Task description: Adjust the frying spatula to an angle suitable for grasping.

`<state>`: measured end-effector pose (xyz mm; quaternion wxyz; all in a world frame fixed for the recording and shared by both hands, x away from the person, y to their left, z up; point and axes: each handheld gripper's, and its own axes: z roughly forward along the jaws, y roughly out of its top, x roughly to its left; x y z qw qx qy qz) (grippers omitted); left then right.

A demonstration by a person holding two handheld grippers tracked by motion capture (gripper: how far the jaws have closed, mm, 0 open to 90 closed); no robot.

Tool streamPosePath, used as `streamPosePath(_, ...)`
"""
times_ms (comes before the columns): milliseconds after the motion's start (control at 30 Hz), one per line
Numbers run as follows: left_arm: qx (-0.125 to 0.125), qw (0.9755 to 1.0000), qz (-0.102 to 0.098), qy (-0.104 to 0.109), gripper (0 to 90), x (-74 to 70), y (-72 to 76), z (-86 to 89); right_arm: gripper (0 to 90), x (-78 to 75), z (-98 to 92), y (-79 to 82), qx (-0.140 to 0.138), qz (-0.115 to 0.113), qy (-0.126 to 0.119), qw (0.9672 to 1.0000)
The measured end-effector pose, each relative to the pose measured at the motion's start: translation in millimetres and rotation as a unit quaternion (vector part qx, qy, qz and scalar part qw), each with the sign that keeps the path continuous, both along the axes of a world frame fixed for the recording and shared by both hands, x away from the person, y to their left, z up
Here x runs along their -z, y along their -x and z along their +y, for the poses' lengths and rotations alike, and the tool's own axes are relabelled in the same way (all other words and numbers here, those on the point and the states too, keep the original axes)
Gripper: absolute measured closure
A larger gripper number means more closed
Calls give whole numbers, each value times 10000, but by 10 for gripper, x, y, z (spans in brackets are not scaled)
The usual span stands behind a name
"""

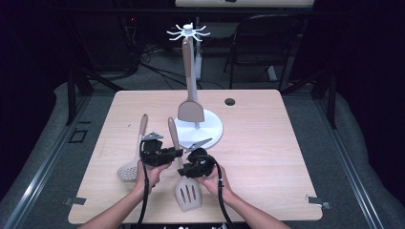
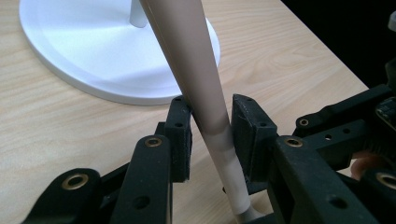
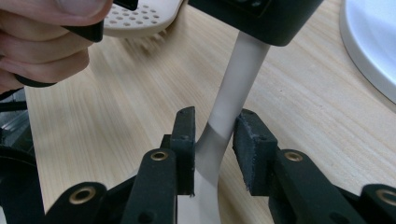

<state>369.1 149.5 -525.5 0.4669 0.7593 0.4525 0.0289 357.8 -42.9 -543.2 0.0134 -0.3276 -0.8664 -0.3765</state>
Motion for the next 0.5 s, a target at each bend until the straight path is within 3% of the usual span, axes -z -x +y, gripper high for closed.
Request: streamPosePath(500, -92, 9984, -178, 534, 667, -62, -46, 97, 750, -87, -31, 9, 89, -172, -46, 9998)
